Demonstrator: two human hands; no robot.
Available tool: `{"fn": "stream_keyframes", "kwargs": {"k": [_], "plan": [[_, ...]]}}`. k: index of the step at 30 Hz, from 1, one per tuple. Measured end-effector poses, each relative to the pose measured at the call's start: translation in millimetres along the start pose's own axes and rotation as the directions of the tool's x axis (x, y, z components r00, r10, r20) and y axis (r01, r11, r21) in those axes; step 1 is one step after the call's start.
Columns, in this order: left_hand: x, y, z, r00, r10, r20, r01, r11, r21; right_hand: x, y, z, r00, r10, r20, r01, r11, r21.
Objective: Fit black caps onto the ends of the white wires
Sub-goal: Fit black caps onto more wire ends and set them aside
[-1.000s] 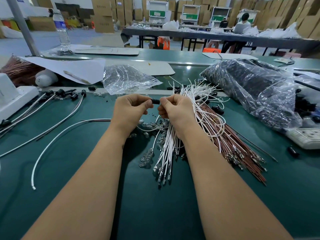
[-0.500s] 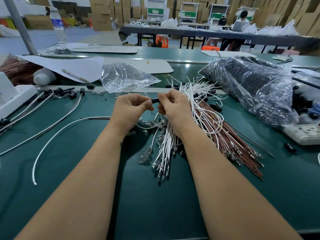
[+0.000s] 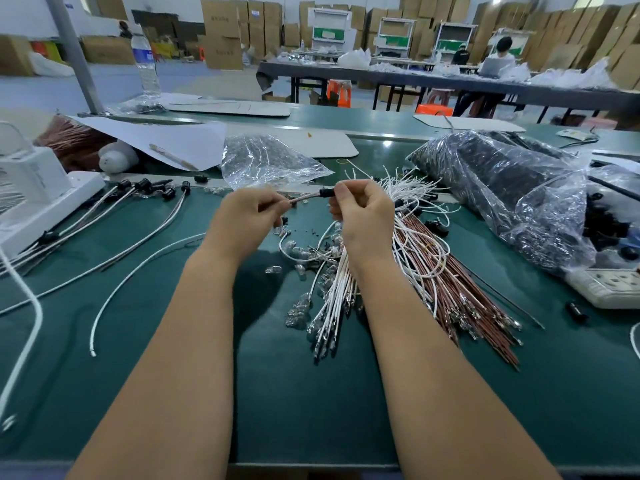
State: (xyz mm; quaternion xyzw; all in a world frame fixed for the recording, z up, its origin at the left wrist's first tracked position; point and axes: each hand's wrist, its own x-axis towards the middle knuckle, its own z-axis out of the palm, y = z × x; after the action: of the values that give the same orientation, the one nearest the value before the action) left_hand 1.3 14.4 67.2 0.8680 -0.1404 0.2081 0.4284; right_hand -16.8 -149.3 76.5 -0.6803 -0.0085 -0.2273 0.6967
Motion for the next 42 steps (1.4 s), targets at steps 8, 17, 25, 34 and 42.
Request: {"fn": "stream_keyframes", "kwargs": {"k": [8, 17, 25, 34, 42], "plan": [[-5, -21, -41, 0.664, -0.139, -0.735, 0.498, 0.815, 0.296, 6, 5, -6, 1.0, 0.002, 0.002, -0.002, 0.976, -0.219], [0, -8, -6, 0.9, -0.164, -0.404, 0.308, 0.895, 0.324, 10, 16, -22, 0.998, 0.054, 0.032, 0.02, 0.204, -0.979], [-2, 20, 44, 0.997, -0.054, 0.062, 0.043, 0.985, 0.17, 6, 6, -21, 0.999, 0.026, 0.038, 0.031, 0.23, -0.973], [-2, 23, 50, 0.998, -0.05, 0.032, 0.055, 0.987, -0.151, 13, -1, -25, 0.998, -0.05, -0.037, -0.016, 0.362, -0.932], [1, 25, 41, 0.959, 0.173, -0.225, -0.111, 0.959, 0.262, 6, -11, -6, 0.925, -0.268, 0.27, 0.375, 0.525, -0.764]]}}
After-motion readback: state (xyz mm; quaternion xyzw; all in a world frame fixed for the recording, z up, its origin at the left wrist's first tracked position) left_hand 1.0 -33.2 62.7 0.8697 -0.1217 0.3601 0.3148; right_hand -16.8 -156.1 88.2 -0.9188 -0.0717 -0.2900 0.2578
